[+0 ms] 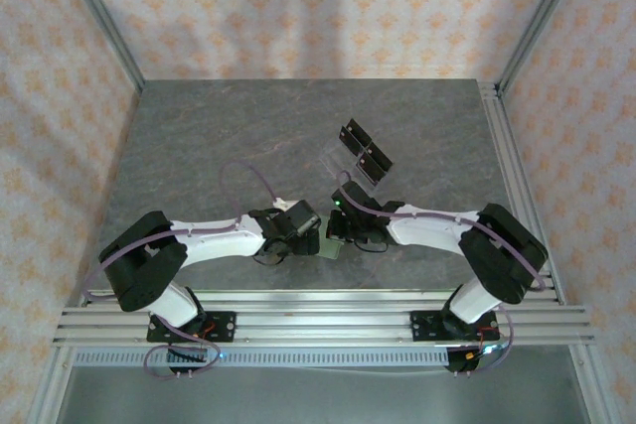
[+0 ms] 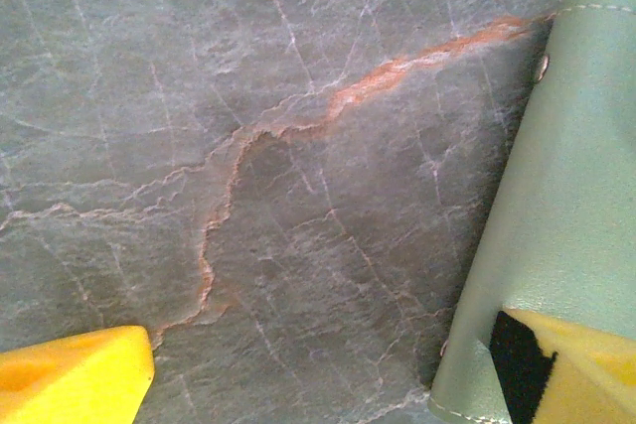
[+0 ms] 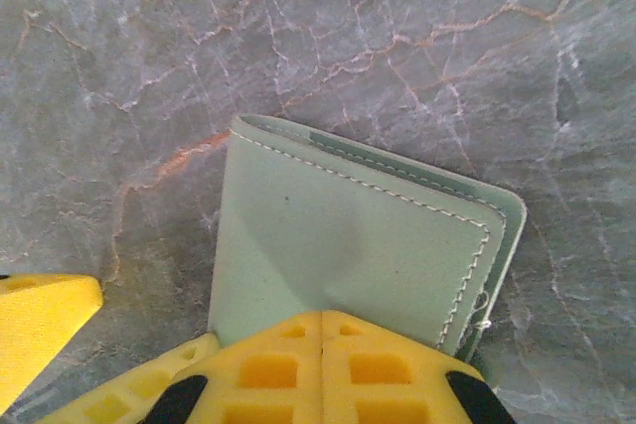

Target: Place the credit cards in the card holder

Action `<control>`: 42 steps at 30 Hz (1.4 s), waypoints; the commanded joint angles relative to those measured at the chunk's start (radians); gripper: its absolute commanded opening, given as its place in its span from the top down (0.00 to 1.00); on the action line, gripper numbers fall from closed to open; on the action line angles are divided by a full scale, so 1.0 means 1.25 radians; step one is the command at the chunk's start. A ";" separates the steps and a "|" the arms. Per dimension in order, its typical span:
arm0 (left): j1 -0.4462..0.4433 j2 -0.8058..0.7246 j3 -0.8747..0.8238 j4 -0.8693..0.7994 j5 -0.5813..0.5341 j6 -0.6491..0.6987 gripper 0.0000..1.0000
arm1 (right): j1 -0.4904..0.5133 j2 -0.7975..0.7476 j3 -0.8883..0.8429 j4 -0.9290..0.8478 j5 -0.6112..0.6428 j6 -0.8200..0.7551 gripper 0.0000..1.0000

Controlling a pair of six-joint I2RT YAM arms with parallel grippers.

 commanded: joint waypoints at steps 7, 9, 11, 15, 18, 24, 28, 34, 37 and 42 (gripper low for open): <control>-0.006 0.044 -0.002 0.043 0.025 -0.001 0.10 | -0.003 -0.004 0.033 -0.018 0.025 -0.019 1.00; -0.006 0.043 -0.001 0.042 0.025 -0.001 0.10 | -0.003 0.006 0.034 -0.011 0.023 -0.019 1.00; -0.006 0.044 0.001 0.041 0.025 0.001 0.10 | -0.002 0.015 0.038 -0.009 0.021 -0.021 1.00; -0.006 0.045 0.000 0.041 0.026 0.001 0.10 | -0.002 0.032 0.039 -0.003 0.022 -0.025 1.00; -0.007 0.047 0.001 0.041 0.027 0.000 0.10 | -0.002 0.043 0.039 0.000 0.022 -0.026 1.00; -0.007 0.049 -0.001 0.044 0.027 0.001 0.10 | -0.003 0.059 0.030 0.008 0.018 -0.027 1.00; -0.006 0.049 -0.001 0.045 0.028 0.001 0.10 | -0.003 0.059 0.023 0.011 0.010 -0.025 1.00; -0.006 0.048 -0.003 0.046 0.026 -0.001 0.09 | 0.000 0.045 -0.008 0.009 0.013 -0.024 1.00; -0.006 0.050 -0.003 0.046 0.025 -0.002 0.10 | 0.008 0.041 -0.019 0.000 0.028 -0.029 1.00; -0.006 0.052 0.003 0.041 0.023 -0.001 0.10 | 0.035 0.046 -0.034 -0.016 0.066 -0.039 1.00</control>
